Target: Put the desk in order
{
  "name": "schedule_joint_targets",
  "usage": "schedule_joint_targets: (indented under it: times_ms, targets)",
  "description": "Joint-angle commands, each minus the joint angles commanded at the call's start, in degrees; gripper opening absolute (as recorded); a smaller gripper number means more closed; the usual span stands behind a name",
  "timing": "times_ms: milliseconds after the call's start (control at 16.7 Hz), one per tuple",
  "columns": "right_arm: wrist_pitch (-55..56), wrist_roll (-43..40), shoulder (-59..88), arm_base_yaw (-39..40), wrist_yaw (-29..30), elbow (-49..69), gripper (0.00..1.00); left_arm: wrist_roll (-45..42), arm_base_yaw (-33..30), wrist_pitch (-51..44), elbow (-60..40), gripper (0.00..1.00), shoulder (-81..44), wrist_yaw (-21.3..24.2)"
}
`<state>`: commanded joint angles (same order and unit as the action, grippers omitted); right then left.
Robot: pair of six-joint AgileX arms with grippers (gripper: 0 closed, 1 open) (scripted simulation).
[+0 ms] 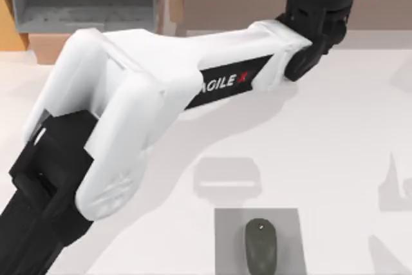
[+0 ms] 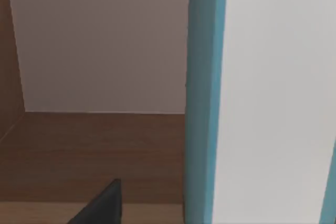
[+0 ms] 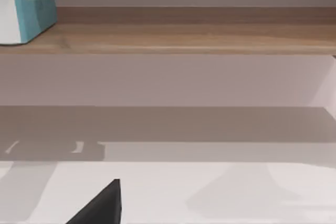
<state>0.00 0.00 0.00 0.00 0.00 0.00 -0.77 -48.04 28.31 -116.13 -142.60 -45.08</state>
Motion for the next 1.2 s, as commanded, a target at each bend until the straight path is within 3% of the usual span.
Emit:
schedule_joint_targets:
  times_ms: [720,1200]
  targets:
    - [0.0,0.0,0.0,0.0,0.0,0.0,1.0,0.2,1.6,-3.8,-7.9,1.0,-4.5,1.4]
    - [0.0,0.0,0.0,0.0,0.0,0.0,1.0,0.2,1.6,-3.8,-7.9,0.4,-4.5,1.4]
